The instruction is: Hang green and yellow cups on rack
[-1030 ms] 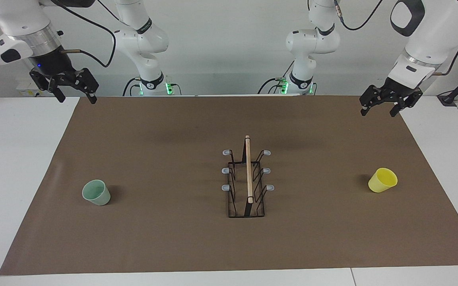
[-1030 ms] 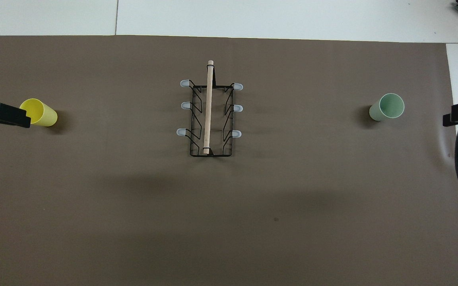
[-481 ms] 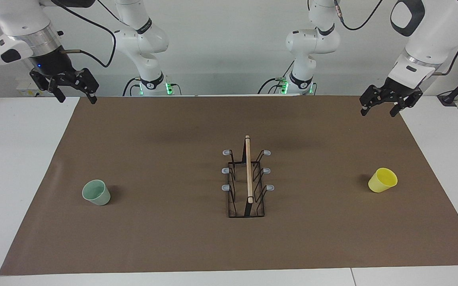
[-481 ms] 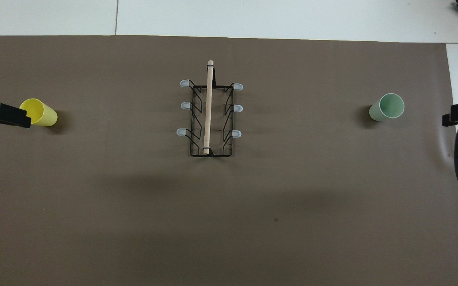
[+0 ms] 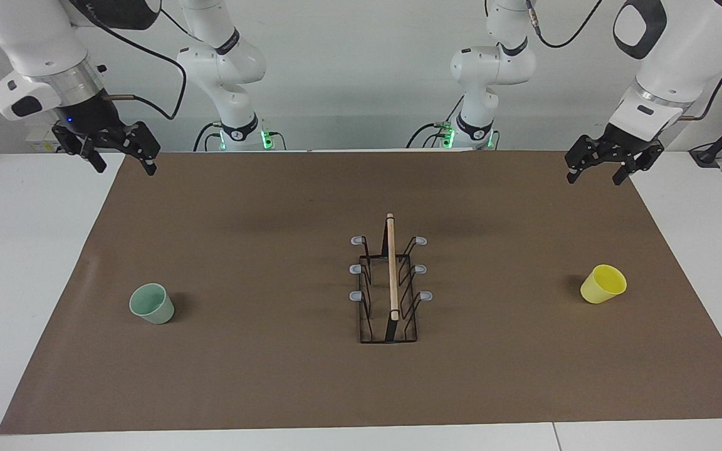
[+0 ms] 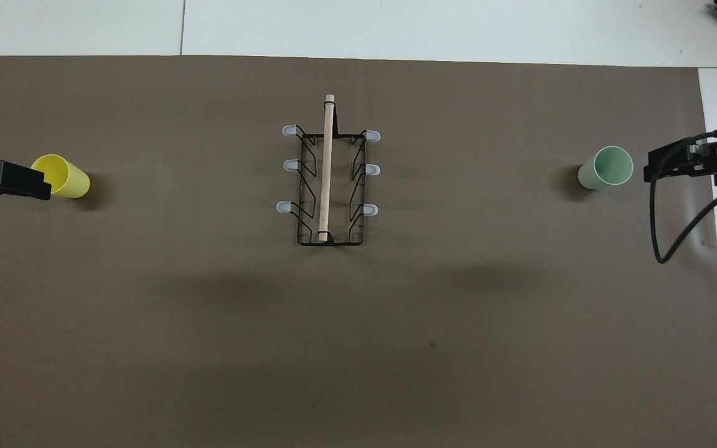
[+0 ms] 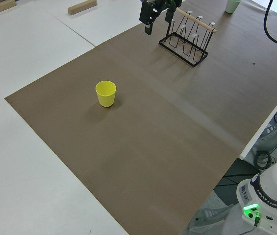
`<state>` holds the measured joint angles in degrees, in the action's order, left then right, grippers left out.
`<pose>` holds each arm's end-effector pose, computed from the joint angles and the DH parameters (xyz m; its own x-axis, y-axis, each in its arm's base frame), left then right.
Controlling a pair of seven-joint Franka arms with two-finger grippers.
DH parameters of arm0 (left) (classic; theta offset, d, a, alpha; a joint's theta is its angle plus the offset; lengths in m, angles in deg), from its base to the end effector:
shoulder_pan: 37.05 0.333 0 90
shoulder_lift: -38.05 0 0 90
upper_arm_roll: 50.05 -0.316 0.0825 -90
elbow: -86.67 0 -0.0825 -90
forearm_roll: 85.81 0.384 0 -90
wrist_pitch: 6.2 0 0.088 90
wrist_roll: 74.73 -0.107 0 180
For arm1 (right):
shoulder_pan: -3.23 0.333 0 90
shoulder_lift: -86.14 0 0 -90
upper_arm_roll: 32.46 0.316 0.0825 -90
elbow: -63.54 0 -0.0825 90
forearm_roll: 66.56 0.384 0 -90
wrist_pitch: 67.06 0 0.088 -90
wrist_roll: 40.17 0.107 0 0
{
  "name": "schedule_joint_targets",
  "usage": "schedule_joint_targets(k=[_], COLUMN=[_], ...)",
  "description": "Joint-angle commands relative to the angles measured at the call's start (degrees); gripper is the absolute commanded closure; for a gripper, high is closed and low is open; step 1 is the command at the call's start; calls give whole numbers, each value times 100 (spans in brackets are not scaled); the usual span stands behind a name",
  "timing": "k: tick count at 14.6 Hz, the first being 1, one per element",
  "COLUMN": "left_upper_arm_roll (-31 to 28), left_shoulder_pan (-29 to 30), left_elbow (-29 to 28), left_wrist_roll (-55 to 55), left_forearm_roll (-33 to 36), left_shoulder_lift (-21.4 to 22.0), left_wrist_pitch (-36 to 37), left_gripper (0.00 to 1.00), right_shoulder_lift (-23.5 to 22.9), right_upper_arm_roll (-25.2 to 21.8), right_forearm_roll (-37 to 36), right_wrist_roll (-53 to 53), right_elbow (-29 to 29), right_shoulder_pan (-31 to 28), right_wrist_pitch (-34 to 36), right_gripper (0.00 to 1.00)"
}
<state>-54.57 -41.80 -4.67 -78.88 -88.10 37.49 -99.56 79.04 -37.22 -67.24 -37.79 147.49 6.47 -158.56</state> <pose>0.5628 -0.0065 0.6133 0.9969 -0.0740 0.0282 -0.0750 -0.9965 0.0372 0.5949 -0.0139 0.6058 0.9977 -0.0670 0.0092 -0.0672 -0.9975 0.0218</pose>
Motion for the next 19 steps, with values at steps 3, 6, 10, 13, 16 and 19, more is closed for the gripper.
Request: schedule_joint_targets(k=[3, 6, 10, 13, 16, 19], left_upper_arm_roll=[-417, -725, -1270, -1542, -1928, -2211], left_shoulder_pan=[-17, -25, -25, -25, -8, 71], left_elbow=[483, 756, 942, 933, 950, 1309], left_wrist_roll=[1186, 1880, 2805, 3260, 3964, 4579], left_forearm_roll=[-648, -947, -1581, -1817, -2414, -2890], left_shoulder_lift=[-593, -981, -1438, -1710, -2018, -2562], left_wrist_pitch=[117, 117, 12, -182, -191, -147], left_gripper=[0, 0, 0, 0, 0, 0], right_shoulder_lift=[-861, -1468, -1927, -1997, -1980, -1709], right_upper_arm_roll=[10, 72, 115, 151, 151, 151], right_forearm_roll=[-336, -398, -1283, -2003, -2472, -2787], right_wrist_roll=[-405, -467, -1300, -1949, -2662, -3566], right_elbow=[-684, -1291, -1442, -1346, -1074, -469], right_shoulder_pan=[133, 168, 265, 492, 775, 924], right_wrist_pitch=[-192, -201, -517, -430, -149, -183], right_gripper=[0, 0, 0, 0, 0, 0])
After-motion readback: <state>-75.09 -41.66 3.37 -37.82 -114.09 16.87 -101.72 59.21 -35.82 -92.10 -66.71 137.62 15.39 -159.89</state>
